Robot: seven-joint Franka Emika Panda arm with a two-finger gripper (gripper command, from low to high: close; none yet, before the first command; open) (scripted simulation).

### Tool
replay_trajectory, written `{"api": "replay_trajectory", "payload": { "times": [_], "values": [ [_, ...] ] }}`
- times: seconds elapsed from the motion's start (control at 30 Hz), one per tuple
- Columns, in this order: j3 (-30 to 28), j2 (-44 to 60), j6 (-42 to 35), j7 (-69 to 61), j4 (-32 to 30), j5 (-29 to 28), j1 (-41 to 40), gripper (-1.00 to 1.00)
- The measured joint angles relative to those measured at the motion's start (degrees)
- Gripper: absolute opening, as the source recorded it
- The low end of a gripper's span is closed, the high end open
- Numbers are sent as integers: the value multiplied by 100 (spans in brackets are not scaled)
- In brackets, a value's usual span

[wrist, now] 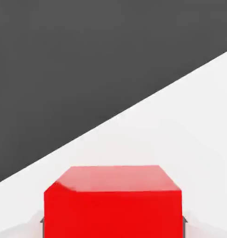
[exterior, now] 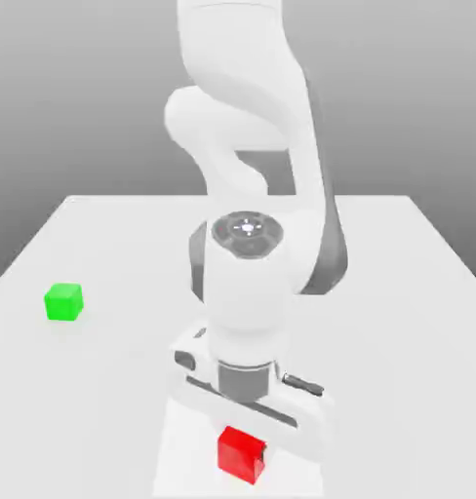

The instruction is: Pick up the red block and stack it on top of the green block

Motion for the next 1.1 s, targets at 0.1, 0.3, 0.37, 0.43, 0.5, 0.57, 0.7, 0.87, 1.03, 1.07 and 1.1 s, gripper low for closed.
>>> {"api": "replay_trajectory", "payload": {
  "times": [0.1, 0.3, 0.37, 0.43, 0.5, 0.57, 0.7, 0.87, 1.03, 1.07, 1.1],
  "values": [
    [-58, -548, -414, 20, -139, 140, -120, -100],
    [-1109, -1234, -539, 1482, -708, -259, -1379, -100],
    [-1400, -1495, -576, 2073, -925, -419, -1984, -100],
    [-1606, -1762, -611, 2639, -1146, -539, -2549, -100],
    [-1810, -2016, -639, 3141, -1358, -609, -2954, -100],
    [-2034, -2247, -660, 3578, -1553, -647, -3327, -100],
    [-2486, -2677, -690, 4357, -1931, -652, -4123, -100],
    [-2906, -2267, -78, 4571, -2135, -231, -4448, -100],
    [-2734, -1326, 796, 3877, -2119, 805, -4342, 100],
    [-2734, -1326, 796, 3877, -2119, 805, -4339, 100],
    [-2734, -1326, 796, 3877, -2119, 805, -4340, 100]
  ]
}}
